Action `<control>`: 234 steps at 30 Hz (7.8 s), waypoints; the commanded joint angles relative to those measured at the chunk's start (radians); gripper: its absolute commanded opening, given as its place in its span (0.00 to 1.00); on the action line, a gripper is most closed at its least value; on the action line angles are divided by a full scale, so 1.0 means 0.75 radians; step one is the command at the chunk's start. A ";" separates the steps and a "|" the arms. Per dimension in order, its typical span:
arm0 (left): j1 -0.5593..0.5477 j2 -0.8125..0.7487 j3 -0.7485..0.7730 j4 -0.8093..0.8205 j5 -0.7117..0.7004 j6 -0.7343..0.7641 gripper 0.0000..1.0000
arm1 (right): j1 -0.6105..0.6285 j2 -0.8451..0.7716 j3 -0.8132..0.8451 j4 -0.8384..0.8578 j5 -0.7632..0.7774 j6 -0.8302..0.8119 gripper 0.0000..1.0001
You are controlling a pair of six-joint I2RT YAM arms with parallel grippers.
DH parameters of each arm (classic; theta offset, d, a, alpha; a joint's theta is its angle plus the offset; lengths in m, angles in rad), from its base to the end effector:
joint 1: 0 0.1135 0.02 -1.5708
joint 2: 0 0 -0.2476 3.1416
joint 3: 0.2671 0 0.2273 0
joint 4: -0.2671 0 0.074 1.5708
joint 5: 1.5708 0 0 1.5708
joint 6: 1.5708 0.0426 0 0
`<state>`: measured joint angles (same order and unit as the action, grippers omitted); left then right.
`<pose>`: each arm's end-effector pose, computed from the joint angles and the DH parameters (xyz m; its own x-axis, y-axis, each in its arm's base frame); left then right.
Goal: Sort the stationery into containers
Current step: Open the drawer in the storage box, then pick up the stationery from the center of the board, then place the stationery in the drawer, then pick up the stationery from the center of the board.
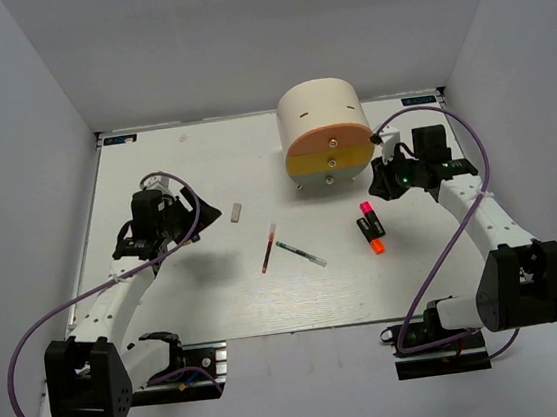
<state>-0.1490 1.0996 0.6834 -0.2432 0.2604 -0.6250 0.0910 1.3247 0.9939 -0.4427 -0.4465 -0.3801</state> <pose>0.2193 -0.0440 0.2298 -0.6930 -0.4677 -0.5487 -0.0749 0.8037 -0.5904 0.2642 0.0426 0.2606 -0.5015 -0.3818 -0.7763 -0.6199 0.7845 0.0147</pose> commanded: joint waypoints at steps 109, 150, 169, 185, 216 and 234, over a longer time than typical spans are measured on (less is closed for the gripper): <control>-0.395 1.017 0.858 -0.343 -0.482 0.355 0.17 | 0.046 -0.069 -0.266 0.811 -0.188 1.511 0.53; -0.515 1.050 1.214 0.922 0.536 0.330 0.27 | 0.018 -0.150 -0.352 0.854 -0.294 1.131 0.24; -0.579 1.125 1.275 0.727 0.438 0.482 0.42 | 0.016 -0.152 -0.366 0.852 -0.290 1.118 0.36; -0.591 0.982 1.365 0.762 0.320 0.469 0.70 | 0.016 -0.161 -0.362 0.852 -0.325 1.055 0.41; -0.270 0.122 0.328 -0.723 -0.973 -1.177 0.84 | 0.059 -0.246 -0.288 0.400 -0.333 -0.056 0.90; 0.047 0.587 0.545 -0.811 -0.640 -1.196 0.67 | 0.057 -0.455 -0.497 0.486 -0.268 0.016 0.69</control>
<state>-0.1230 1.5471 1.0706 -0.8204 -0.2390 -1.5169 0.1314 0.9943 0.6308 -0.1238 -0.6537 -0.3870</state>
